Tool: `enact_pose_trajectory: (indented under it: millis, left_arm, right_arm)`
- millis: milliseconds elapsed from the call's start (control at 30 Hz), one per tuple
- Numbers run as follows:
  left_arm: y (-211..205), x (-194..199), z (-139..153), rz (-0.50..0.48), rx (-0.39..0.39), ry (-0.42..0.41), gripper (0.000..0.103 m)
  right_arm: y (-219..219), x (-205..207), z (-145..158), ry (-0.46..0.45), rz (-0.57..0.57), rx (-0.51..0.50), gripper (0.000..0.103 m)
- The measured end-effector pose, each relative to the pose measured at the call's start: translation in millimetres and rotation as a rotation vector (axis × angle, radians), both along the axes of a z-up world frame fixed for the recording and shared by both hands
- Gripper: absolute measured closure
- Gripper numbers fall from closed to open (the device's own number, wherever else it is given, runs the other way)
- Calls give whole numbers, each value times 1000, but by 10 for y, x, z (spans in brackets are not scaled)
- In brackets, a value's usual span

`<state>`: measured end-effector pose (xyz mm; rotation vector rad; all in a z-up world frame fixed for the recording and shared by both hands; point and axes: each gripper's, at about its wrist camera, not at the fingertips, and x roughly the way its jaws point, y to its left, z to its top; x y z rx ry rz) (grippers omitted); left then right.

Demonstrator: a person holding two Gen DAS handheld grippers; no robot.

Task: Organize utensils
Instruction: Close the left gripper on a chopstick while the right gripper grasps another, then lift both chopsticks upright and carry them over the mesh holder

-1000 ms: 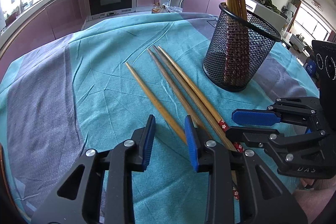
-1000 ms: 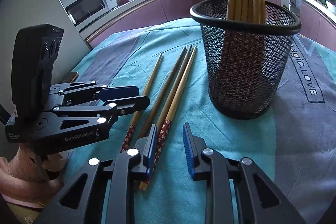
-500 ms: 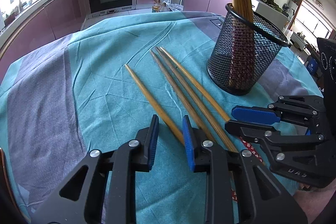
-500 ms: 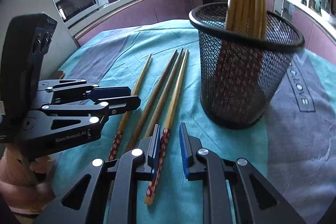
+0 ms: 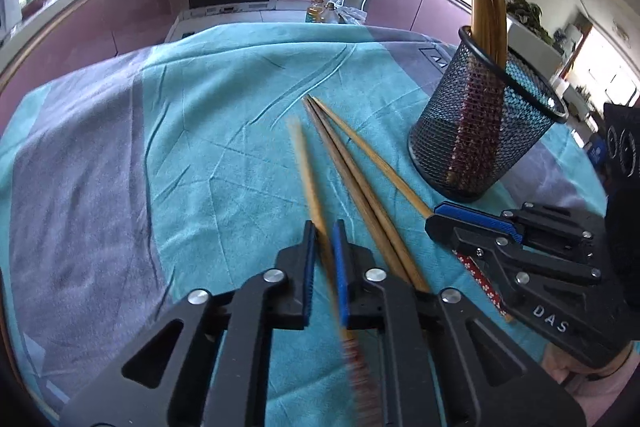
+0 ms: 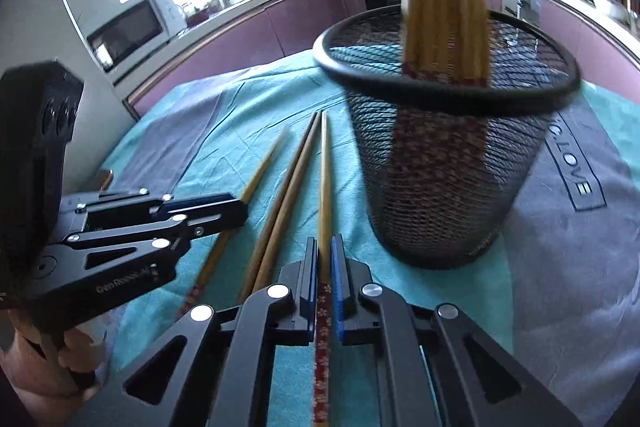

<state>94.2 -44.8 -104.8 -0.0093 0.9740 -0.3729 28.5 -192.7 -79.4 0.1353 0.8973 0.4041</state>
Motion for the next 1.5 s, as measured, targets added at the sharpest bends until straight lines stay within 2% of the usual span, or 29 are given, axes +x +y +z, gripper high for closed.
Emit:
enact_pose_trajectory:
  millis: [200,333,600,800,900,967,1033,1100,1500]
  left_arm:
    - [30,-114,41,-4,-23,-12,95]
    - [8,-167,28,-24,-16,-11,95]
    - [-16,-161,-42,-42,-7,8,95]
    - [-46,-94,-51,-61,-18,21,87]
    - [-56,-76,-57,-62,-14,18,86]
    - [-74,-70,-58,-60,-6,14,86]
    - [-91,-57,-51,-57,-2,13,86]
    - [-82,-57,-53,-49,-1,12,96]
    - [31,-155,88,-34,-39,-16,96]
  right_arm:
    - [-23,-114,119,-35,40,34,97]
    - [43,-178,89,-12,104,19,97]
    - [137,-118,-1,6,125,-69,94]
    - [229,-25,-18,4,131,-89,92]
    - [226,8,-15,3,131,-91,92]
    - [204,19,-11,3,129,-85,92]
    - [175,18,-11,6,130,-74,97]
    - [150,-6,0,-1,127,-70,97]
    - [48,-149,224,-54,142,-12,97]
